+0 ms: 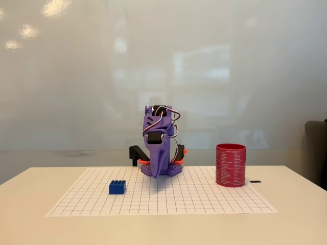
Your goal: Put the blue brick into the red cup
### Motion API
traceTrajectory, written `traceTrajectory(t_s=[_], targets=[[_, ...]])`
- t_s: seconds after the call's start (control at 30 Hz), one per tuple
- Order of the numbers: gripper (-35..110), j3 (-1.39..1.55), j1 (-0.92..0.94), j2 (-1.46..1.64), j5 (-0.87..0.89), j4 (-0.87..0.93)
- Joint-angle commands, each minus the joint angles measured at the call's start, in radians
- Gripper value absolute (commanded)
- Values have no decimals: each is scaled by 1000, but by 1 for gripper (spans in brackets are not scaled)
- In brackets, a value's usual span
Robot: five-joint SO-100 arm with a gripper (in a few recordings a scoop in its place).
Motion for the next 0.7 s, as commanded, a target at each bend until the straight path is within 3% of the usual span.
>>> traceTrajectory(t_s=[0.0,0.2,0.33,0.67], targets=[[0,-11,-249,0,-196,26],[0,-11,-229,0,-196,26],[0,-52,-146,-12,-58,21],[0,-699,-163,-528,124,184]])
